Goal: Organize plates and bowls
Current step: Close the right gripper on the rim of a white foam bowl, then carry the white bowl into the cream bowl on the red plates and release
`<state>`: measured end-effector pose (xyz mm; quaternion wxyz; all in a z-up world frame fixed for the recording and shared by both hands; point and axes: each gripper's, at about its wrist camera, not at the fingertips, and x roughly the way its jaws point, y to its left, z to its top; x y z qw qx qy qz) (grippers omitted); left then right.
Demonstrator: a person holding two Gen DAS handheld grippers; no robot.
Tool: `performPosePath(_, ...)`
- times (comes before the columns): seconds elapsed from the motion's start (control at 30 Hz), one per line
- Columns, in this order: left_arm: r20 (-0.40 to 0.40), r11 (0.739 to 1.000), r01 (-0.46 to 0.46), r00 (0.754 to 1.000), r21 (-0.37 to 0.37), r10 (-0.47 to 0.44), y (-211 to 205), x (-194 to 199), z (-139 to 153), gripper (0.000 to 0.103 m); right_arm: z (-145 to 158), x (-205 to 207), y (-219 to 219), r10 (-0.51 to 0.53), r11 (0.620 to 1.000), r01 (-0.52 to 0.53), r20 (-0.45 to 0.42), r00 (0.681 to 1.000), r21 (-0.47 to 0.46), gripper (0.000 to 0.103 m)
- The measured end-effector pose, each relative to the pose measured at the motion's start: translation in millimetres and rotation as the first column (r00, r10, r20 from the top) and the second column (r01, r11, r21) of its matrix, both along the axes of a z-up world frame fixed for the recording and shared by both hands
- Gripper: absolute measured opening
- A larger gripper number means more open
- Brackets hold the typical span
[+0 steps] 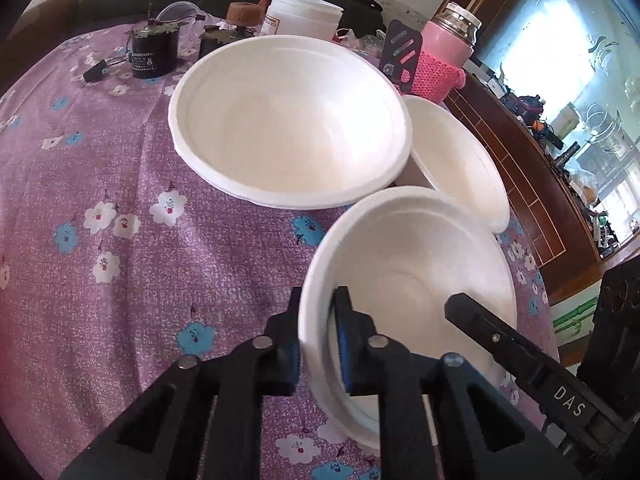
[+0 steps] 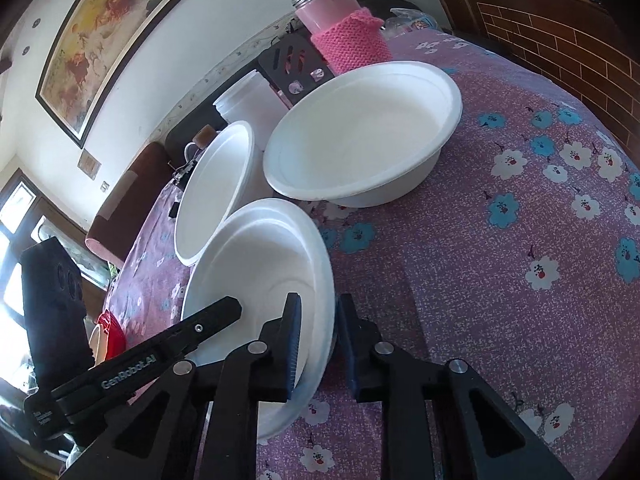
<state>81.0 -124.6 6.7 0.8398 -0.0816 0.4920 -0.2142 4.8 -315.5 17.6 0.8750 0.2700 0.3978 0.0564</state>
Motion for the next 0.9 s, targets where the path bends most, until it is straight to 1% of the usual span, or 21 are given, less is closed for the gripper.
performPosePath(0.13, 0.04, 0.999, -0.016, 0.999, 0.03, 0.015, 5.6, -9.5, 6.7, 0.013, 3.4, 0.5, 9.1, 0.029, 0.999, -0.028, 0.012, 1.0, -0.034, 0.018)
performPosePath(0.3, 0.098, 0.998, -0.037, 0.995, 0.058, 0.032, 24.6, -29.6, 19.2, 0.013, 10.3, -2.3, 27.7, 0.08, 0.994, -0.076, 0.056, 0.995, -0.075, 0.015)
performPosePath(0.47, 0.16, 0.994, -0.083, 0.985, 0.068, 0.071, 54.1, -53.5, 32.4, 0.013, 20.4, -10.9, 57.3, 0.143, 0.984, -0.131, 0.102, 0.984, -0.118, 0.016)
performPosePath(0.57, 0.184, 0.991, -0.121, 0.977, 0.061, 0.108, 79.4, -65.0, 42.8, 0.013, 28.8, -12.8, 80.7, 0.177, 0.979, -0.164, 0.109, 0.978, -0.122, 0.016)
performPosePath(0.67, 0.211, 0.983, -0.181, 0.963, 0.036, 0.169, 121.0, -76.7, 58.4, 0.013, 37.0, -14.4, 110.2, 0.214, 0.975, -0.206, 0.109, 0.971, -0.078, 0.016)
performPosePath(0.7, 0.222, 0.98, -0.198, 0.957, 0.027, 0.188, 135.0, -79.4, 64.5, 0.013, 40.9, -13.2, 123.0, 0.233, 0.971, -0.225, 0.11, 0.966, -0.076, 0.016)
performPosePath(0.77, 0.248, 0.971, -0.236, 0.942, 0.018, 0.225, 160.9, -86.8, 76.1, 0.013, 51.9, -11.0, 154.6, 0.278, 0.958, -0.267, 0.115, 0.954, -0.103, 0.016)
performPosePath(0.87, 0.294, 0.949, -0.315, 0.909, 0.014, 0.297, 209.9, -97.1, 94.6, 0.013, 67.8, -6.7, 206.5, 0.354, 0.931, -0.338, 0.118, 0.928, -0.136, 0.016)
performPosePath(0.9, 0.296, 0.943, -0.332, 0.902, 0.012, 0.313, 222.4, -98.1, 97.7, 0.013, 72.0, -4.4, 222.9, 0.377, 0.922, -0.36, 0.117, 0.919, -0.144, 0.016)
